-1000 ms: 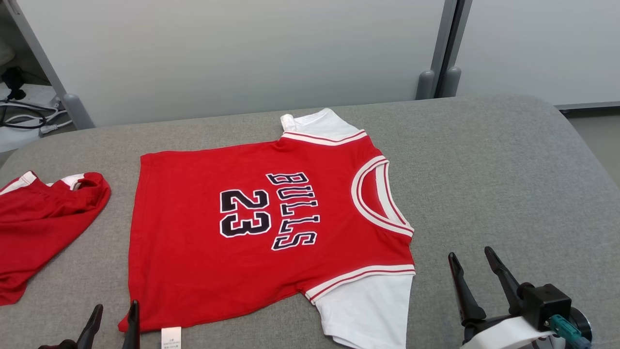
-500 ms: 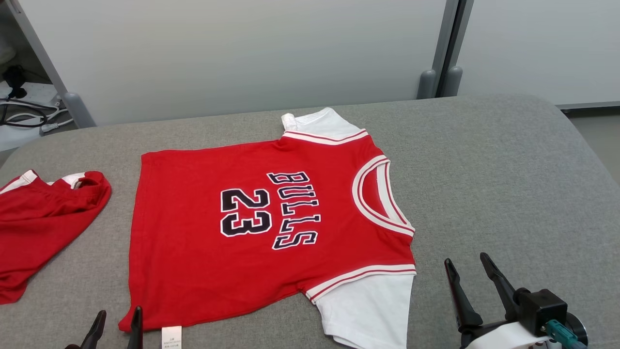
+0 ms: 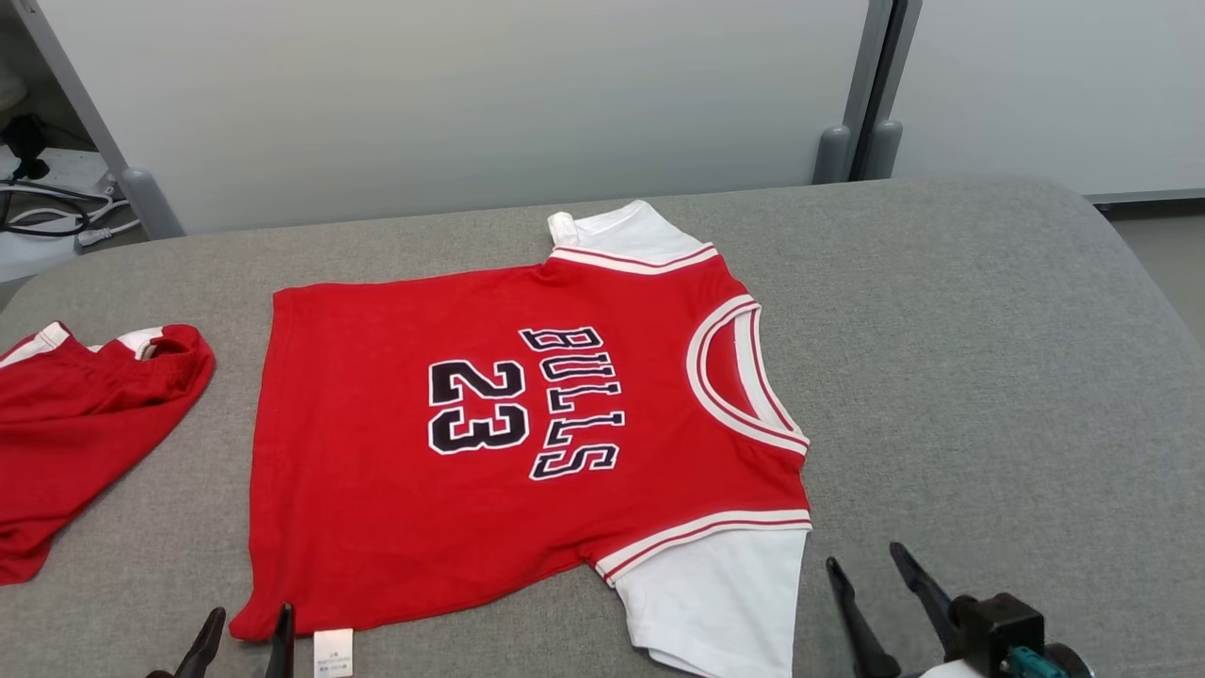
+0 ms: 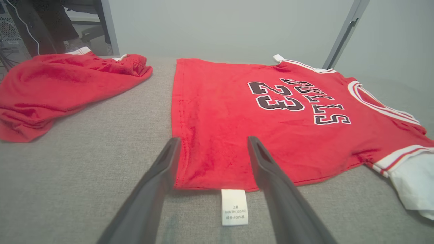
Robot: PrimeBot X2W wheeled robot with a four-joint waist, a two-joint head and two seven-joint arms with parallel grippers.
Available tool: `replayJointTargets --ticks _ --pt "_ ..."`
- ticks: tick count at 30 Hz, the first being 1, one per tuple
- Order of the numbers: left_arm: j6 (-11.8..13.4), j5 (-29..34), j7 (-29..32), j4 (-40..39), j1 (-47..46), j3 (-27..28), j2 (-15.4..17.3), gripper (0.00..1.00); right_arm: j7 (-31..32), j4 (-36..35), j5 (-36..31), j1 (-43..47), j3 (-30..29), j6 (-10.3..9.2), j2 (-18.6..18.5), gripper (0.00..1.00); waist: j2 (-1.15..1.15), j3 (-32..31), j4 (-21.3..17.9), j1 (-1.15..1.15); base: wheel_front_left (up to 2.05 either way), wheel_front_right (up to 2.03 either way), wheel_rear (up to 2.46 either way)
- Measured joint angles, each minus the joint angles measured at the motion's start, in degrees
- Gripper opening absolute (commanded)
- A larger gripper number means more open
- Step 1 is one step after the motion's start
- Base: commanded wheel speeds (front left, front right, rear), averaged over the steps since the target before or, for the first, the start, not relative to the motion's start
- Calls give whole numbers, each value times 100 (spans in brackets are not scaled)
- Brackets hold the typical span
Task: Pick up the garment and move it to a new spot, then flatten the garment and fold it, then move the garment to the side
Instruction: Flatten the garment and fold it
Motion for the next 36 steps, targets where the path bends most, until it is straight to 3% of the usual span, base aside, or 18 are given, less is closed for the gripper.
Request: replayJointTargets --ticks 13,25,27,30,31,36 --pt "0 -170 0 47 -5 -356 208 100 10 1246 792 -34 899 -1 -5 100 0 156 106 0 0 0 0" --pt "0 -276 0 35 -23 -517 369 100 8 1788 1497 -421 1470 -1 -7 98 0 321 254 0 0 0 0" --pt "0 -301 0 26 -27 -542 389 100 5 1861 1589 -500 1548 0 -16 75 0 352 269 0 0 0 0" --pt "0 -314 0 -4 -65 -586 411 100 -2 1944 1742 -615 1672 -1 -29 29 0 400 286 0 0 0 0" --pt "0 -343 0 -13 -86 -604 419 100 -2 1991 1775 -660 1696 -1 -33 3 0 417 291 0 0 0 0" --pt "0 -536 0 -58 -192 -737 517 100 -3 2051 1887 -818 1837 0 -75 0 0 504 317 0 0 0 0"
